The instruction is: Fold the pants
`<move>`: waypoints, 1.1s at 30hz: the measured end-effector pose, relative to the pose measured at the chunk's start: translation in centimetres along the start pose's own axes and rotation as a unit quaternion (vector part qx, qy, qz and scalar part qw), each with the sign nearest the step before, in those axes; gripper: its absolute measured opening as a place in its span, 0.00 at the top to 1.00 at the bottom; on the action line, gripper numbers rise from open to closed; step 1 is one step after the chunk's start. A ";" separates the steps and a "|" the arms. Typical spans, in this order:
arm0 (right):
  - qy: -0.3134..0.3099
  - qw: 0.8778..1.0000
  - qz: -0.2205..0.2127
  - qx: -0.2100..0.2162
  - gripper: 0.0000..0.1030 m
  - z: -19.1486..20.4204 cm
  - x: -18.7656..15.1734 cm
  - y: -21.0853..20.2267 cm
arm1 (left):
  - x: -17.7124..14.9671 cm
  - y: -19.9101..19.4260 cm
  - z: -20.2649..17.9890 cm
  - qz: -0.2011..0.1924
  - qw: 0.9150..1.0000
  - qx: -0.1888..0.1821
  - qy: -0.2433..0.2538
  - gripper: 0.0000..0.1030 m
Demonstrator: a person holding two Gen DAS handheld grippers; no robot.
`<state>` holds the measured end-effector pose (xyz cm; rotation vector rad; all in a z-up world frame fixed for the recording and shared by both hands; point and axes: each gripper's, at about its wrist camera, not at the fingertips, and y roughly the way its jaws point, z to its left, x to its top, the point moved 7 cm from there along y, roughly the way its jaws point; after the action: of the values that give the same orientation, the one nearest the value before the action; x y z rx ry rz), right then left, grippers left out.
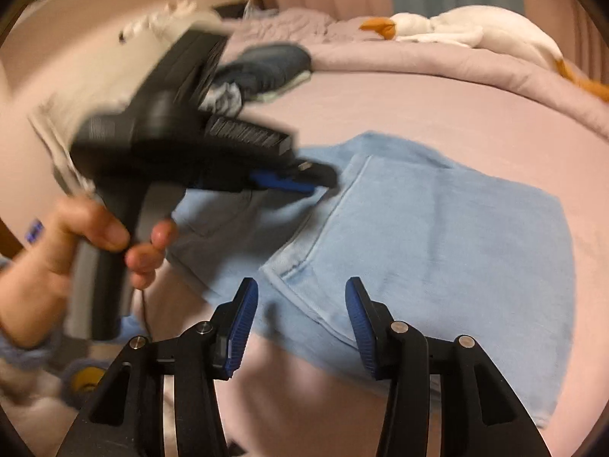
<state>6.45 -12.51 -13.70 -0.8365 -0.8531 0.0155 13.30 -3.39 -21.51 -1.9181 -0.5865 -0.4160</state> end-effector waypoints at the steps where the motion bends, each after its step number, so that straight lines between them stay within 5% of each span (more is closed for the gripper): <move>1: 0.015 1.000 -0.007 0.001 0.53 -0.8 0.2 -0.6 | -0.2 -0.1 -0.7 -0.002 1.000 0.004 0.017 0.73; 5: 0.106 0.993 -0.040 -0.033 0.53 -6.1 0.7 -3.1 | -1.5 0.6 -3.4 0.003 0.996 0.020 0.082 0.75; 9: 0.138 0.980 -0.023 -0.141 0.53 -10.5 0.0 -3.6 | -3.2 2.4 -4.7 0.023 0.991 0.039 0.128 0.75; 13: 0.148 0.977 0.014 -0.155 0.54 -11.4 -2.1 -2.3 | -4.9 4.0 -4.4 0.051 0.986 0.061 0.149 0.78; 23: 0.150 0.977 0.018 -0.154 0.54 -11.3 -1.7 -2.4 | -5.7 3.5 -4.2 0.048 0.983 0.070 0.161 0.78; 33: 0.148 0.971 -0.001 -0.190 0.54 -13.7 2.8 0.3 | -5.7 3.2 -4.4 0.047 0.983 0.066 0.165 0.77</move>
<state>17.58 -20.20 -17.08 -1.1631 -0.5798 -0.2759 10.35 -9.68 -25.14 -1.6951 -0.2957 -0.6035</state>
